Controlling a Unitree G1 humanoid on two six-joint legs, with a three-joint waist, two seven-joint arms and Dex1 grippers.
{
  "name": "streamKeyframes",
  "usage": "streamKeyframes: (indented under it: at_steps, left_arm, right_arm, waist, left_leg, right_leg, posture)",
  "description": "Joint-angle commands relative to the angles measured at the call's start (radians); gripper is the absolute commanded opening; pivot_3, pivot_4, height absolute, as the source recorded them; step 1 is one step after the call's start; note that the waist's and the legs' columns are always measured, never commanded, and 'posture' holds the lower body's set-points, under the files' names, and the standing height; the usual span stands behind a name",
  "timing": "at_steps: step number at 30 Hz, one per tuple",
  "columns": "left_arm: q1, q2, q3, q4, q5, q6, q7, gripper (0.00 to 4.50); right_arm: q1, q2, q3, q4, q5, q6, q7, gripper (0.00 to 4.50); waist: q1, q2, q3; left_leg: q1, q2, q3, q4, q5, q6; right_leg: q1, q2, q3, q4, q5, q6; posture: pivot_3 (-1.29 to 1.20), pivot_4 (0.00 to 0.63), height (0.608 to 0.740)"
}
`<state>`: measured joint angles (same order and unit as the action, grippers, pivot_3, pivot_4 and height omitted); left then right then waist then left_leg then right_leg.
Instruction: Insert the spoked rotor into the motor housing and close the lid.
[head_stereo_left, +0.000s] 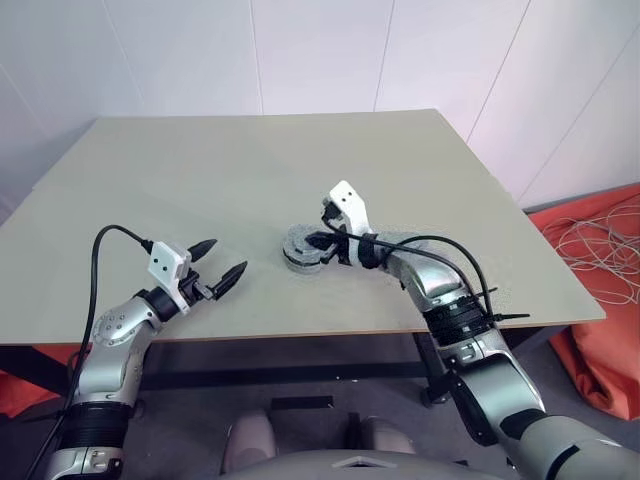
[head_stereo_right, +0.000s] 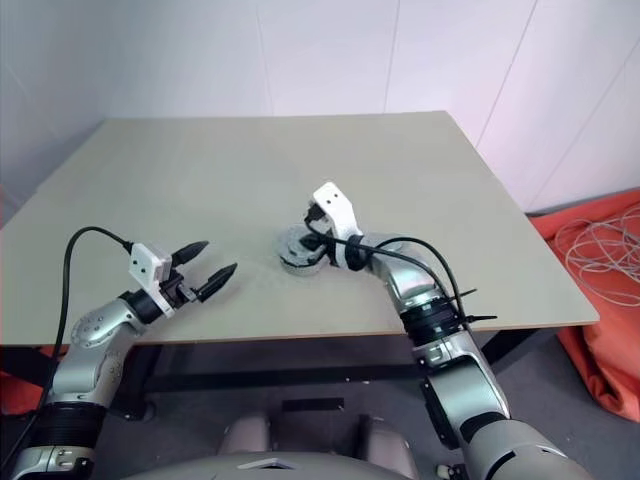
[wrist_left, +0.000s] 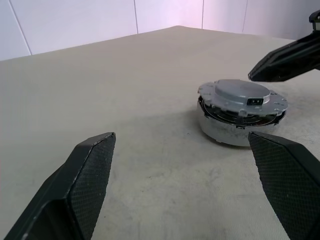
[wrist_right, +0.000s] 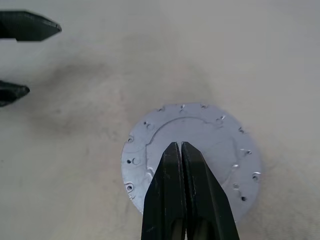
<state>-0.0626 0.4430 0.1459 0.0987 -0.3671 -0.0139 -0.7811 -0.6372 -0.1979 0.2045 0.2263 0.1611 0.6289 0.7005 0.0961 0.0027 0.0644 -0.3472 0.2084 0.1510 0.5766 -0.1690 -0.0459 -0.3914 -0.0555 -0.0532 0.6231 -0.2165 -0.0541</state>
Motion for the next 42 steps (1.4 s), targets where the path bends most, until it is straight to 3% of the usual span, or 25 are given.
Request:
streamKeyframes:
  at_steps: [1, 3, 13, 27, 37, 40, 42]
  left_arm:
    - [-0.012, 0.003, 0.003, -0.031, 0.001, -0.014, 0.000, 4.50]
    - [-0.013, 0.003, 0.003, -0.030, 0.001, -0.014, 0.000, 4.50]
    - [-0.017, 0.004, 0.003, -0.029, 0.002, -0.012, 0.001, 4.50]
    - [0.008, 0.002, 0.010, -0.050, -0.023, 0.014, -0.007, 4.50]
    - [0.030, -0.003, 0.014, -0.108, -0.088, 0.108, -0.022, 4.50]
    - [0.029, -0.002, 0.015, -0.112, -0.086, 0.112, -0.023, 4.50]
    - [0.028, -0.001, 0.016, -0.114, -0.086, 0.114, -0.023, 4.50]
  right_arm:
    - [-0.035, 0.002, -0.041, -0.015, 0.026, -0.030, -0.002, 0.41]
    - [-0.034, -0.001, -0.041, -0.013, 0.027, -0.036, 0.010, 0.89]
    - [-0.059, -0.010, -0.017, 0.086, 0.012, -0.130, 0.106, 4.44]
    - [-0.199, 0.013, 0.026, 0.404, -0.059, -0.329, 0.225, 4.48]
    - [-0.256, 0.047, 0.034, 0.579, -0.122, -0.427, 0.233, 4.48]
    - [-0.277, 0.056, 0.027, 0.628, -0.131, -0.453, 0.234, 3.90]
    - [-0.284, 0.056, 0.024, 0.635, -0.129, -0.461, 0.251, 3.25]
  waist:
    - [0.000, 0.000, 0.000]
    - [0.000, 0.000, 0.000]
    - [0.000, 0.000, 0.000]
    - [-0.001, 0.000, 0.000]
    - [-0.002, 0.000, 0.000]
    - [-0.003, 0.000, 0.000]
    - [-0.002, 0.000, 0.000]
  left_leg:
    - [0.000, 0.000, 0.000, 0.000, 0.000, 0.000]
    - [0.000, 0.000, 0.000, 0.000, 0.000, 0.000]
    - [0.000, 0.000, 0.000, 0.000, 0.000, 0.000]
    - [-0.003, 0.000, 0.000, 0.000, 0.000, 0.000]
    - [-0.003, 0.001, 0.000, 0.000, 0.000, 0.000]
    - [-0.002, 0.001, 0.000, 0.000, 0.000, 0.000]
    - [-0.003, 0.001, 0.001, 0.000, 0.000, 0.000]
  right_leg:
    - [0.000, 0.000, 0.000, 0.000, 0.000, 0.000]
    - [-0.001, 0.000, 0.000, 0.000, 0.000, 0.000]
    - [0.000, 0.000, 0.000, 0.000, 0.000, 0.000]
    - [-0.003, 0.000, 0.000, 0.000, 0.000, -0.001]
    - [-0.003, 0.000, 0.000, 0.001, 0.000, -0.001]
    - [-0.003, 0.000, 0.000, 0.001, 0.000, -0.001]
    - [-0.003, 0.000, 0.000, 0.001, 0.000, -0.001]
  posture:
    - [0.00, 0.000, 0.740]
    - [0.00, 0.000, 0.740]
    - [0.00, 0.000, 0.740]
    - [0.00, 0.000, 0.740]
    - [0.00, 0.000, 0.740]
    - [0.00, 0.000, 0.740]
    - [0.00, 0.000, 0.740]
